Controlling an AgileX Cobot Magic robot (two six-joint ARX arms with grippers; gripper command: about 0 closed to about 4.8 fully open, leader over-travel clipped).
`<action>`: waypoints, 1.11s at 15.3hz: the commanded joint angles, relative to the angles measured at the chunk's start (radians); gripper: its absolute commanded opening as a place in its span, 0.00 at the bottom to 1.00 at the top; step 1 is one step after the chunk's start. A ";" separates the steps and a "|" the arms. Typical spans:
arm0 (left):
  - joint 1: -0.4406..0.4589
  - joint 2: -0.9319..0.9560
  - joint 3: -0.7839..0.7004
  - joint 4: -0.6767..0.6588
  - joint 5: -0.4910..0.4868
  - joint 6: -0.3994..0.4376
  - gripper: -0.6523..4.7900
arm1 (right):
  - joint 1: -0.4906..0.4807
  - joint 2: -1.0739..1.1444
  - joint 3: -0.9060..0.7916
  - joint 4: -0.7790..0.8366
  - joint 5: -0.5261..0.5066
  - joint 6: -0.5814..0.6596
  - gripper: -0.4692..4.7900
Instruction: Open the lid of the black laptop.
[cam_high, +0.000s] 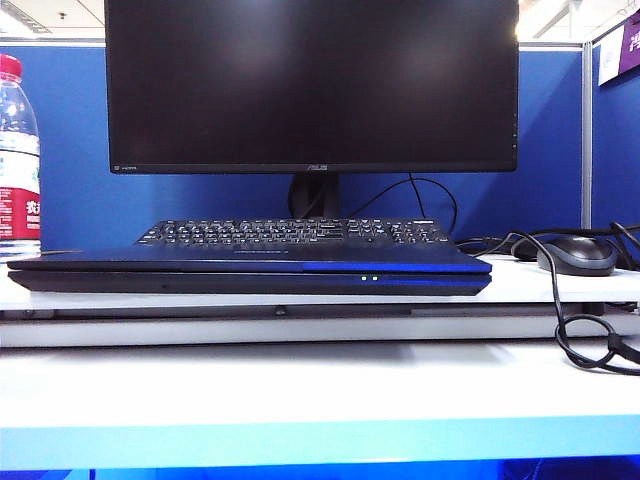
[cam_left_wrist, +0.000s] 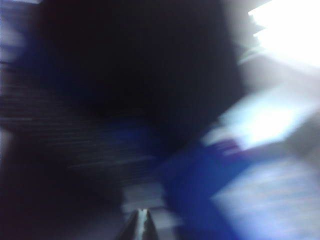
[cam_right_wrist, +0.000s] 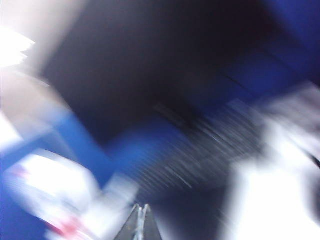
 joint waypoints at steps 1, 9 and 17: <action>-0.076 -0.002 0.021 0.373 -0.209 -0.478 0.12 | 0.000 0.000 0.142 0.105 0.080 0.065 0.09; -0.112 0.276 0.601 -0.007 0.012 0.225 0.12 | 0.001 0.450 0.645 0.116 -0.174 -0.111 0.09; -0.259 0.646 0.704 -0.427 0.018 0.651 0.11 | 0.451 0.755 0.690 -0.109 0.043 -0.526 0.09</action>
